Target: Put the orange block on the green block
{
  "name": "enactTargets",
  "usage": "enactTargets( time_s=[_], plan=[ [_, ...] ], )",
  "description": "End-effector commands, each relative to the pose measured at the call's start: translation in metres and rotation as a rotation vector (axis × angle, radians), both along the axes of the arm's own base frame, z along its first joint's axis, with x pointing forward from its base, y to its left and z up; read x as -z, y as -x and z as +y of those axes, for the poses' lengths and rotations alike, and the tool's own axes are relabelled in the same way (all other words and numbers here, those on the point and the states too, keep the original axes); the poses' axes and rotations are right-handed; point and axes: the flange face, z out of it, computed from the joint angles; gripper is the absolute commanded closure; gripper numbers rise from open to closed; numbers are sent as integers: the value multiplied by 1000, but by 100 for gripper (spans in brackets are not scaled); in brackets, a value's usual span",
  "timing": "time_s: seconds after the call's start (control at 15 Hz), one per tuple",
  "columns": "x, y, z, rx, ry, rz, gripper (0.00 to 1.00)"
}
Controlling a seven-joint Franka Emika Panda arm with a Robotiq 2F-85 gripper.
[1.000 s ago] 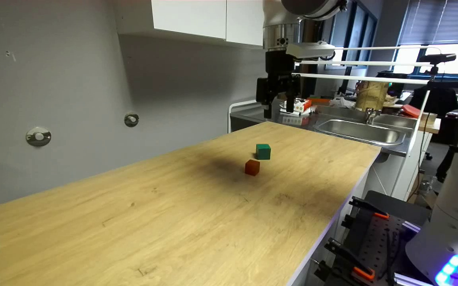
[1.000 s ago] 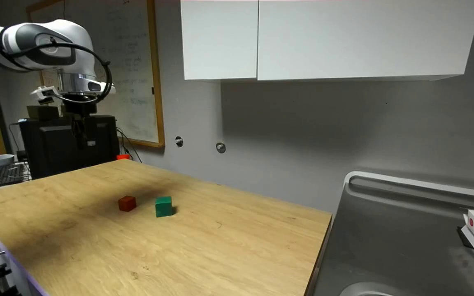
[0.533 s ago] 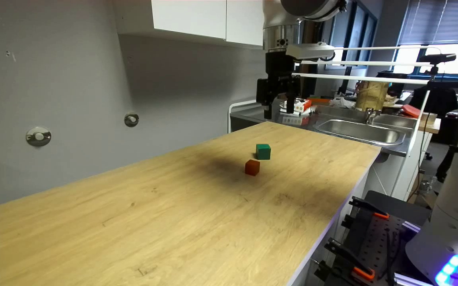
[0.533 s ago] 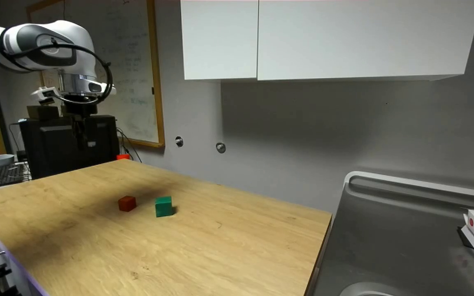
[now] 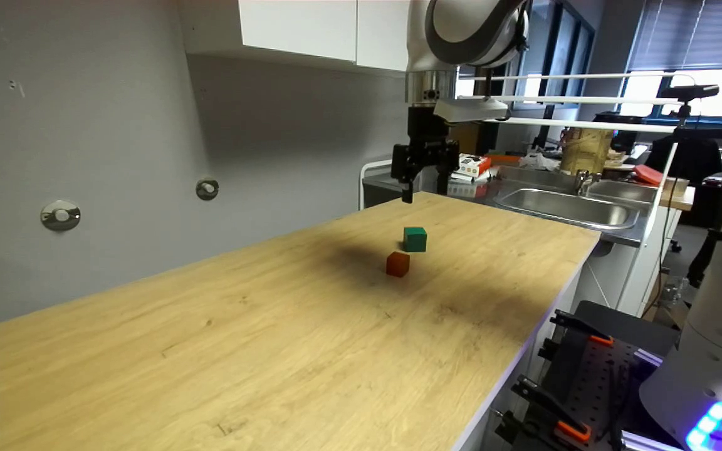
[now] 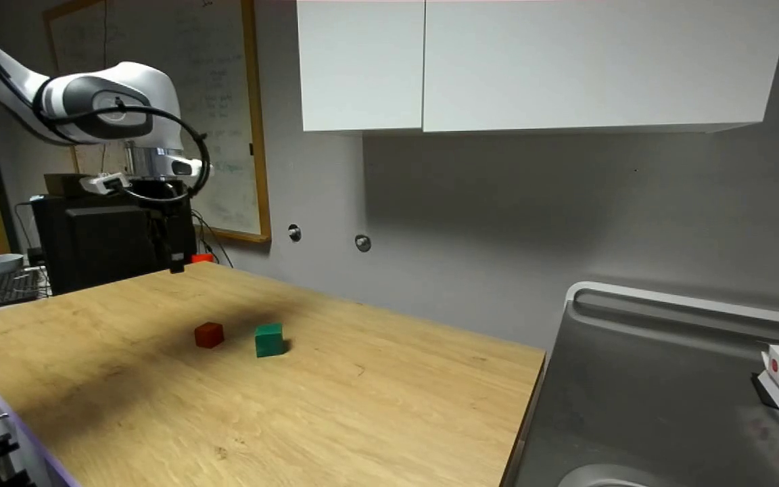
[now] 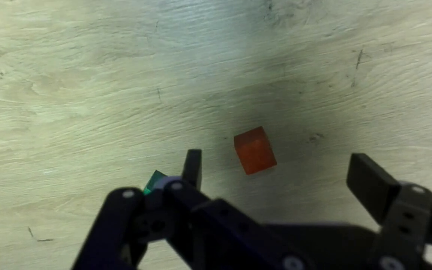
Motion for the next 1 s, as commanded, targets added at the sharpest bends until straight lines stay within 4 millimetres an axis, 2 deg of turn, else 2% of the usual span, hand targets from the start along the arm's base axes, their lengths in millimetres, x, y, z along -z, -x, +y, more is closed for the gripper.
enactTargets(
  time_s=[0.0,0.4,0.93],
  plan=[
    [27,-27,-11,3,-25,6,0],
    [89,-55,-27,-12,-114,74,0],
    [143,-87,-26,-88,-201,180,0]
  ],
)
